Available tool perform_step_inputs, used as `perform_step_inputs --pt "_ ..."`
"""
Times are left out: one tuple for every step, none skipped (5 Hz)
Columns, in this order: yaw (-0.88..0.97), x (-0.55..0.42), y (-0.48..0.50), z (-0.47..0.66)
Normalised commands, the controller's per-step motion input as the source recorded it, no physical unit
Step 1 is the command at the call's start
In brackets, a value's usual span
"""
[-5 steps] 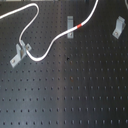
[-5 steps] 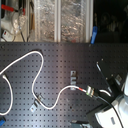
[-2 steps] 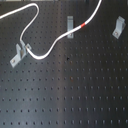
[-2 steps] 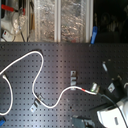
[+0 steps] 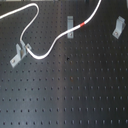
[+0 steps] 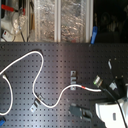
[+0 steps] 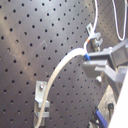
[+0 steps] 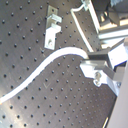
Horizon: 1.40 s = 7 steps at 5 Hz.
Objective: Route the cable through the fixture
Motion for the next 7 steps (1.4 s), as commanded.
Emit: perform_step_inputs --pt "0.99 -0.003 0.005 0.15" --pt "1.0 -0.001 0.005 0.2" --pt "0.45 0.0 0.0 0.09" --pt "-0.42 -0.54 -0.385 0.11" --pt "-0.55 -0.505 -0.469 0.1" --pt "-0.11 -0.217 -0.163 0.0" --pt "-0.09 -0.198 -0.095 0.0"
